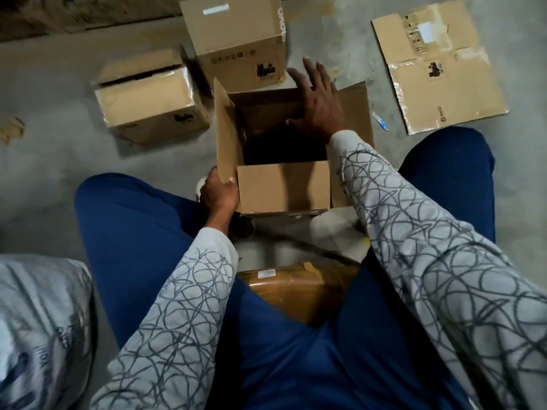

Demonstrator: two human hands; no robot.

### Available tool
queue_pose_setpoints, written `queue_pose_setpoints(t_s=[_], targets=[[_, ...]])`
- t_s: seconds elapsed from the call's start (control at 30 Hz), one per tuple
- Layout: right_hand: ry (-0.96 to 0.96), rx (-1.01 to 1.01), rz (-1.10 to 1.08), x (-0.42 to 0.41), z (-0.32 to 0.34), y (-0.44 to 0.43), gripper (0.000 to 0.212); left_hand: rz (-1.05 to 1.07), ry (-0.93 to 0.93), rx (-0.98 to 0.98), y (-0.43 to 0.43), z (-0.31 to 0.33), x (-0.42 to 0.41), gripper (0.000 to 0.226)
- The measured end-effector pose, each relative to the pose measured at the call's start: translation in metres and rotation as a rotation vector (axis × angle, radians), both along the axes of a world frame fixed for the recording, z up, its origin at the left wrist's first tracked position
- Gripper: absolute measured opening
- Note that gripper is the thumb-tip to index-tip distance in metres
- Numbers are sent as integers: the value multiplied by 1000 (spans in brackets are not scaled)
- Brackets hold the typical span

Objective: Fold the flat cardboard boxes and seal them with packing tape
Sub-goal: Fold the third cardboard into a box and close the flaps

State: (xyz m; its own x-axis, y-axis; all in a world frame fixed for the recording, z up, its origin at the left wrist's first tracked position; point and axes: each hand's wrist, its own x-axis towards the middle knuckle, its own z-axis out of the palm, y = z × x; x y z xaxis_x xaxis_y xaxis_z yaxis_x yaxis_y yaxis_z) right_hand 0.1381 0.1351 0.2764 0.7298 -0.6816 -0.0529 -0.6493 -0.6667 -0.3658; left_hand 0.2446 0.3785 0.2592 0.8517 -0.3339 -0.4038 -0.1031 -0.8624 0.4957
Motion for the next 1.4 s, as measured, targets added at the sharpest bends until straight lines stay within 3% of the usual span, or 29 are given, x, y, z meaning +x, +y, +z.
queue_pose_setpoints(t_s=[0.2, 0.3, 0.4, 0.47, 0.6, 0.7, 0.8, 0.93, 1.03, 1.1, 1.17, 1.23, 1.27, 1.4], targets=[[215, 145, -42, -7, -38, 21, 81, -99, -59, 25, -1, 1, -3, 41], [337, 244, 10, -19, -68, 42, 62, -291, -72, -45, -3, -2, -14, 60], [376, 267, 25, -26, -79, 53, 50, -464, 100, -62, -4, -7, -25, 88], [390, 253, 64, -27, -79, 56, 51, -589, 172, 25, -6, -11, -26, 97], [452, 229, 106, -41, -81, 70, 65, -911, 141, 359, -8, -28, -28, 82], [392, 31, -85, -63, -79, 86, 71, -972, 95, 455, -8, -35, -37, 76], [323, -88, -549, -76, -53, 90, 80, -925, 9, 436, -18, -33, -43, 65], [242, 386, -980, -113, -23, 55, 73, -801, -68, 280, -31, -37, -49, 51], [-48, 653, -815, -121, -6, 48, 71, -664, 34, 199, -35, -36, -59, 60], [-272, 986, -655, -100, 3, 70, 75, -587, 93, 195, -43, -31, -66, 73], [-104, 1085, -419, -78, -3, 98, 74, -510, 107, 172, -48, -29, -70, 74], [100, 886, -225, -71, -27, 117, 70, -527, 22, 169, -47, -34, -72, 69], [96, 727, -237, -72, -40, 123, 66, -571, -43, 188, -44, -39, -71, 69], [-235, 436, -620, -86, -78, 105, 50, -733, -221, 329, -37, -55, -76, 86]])
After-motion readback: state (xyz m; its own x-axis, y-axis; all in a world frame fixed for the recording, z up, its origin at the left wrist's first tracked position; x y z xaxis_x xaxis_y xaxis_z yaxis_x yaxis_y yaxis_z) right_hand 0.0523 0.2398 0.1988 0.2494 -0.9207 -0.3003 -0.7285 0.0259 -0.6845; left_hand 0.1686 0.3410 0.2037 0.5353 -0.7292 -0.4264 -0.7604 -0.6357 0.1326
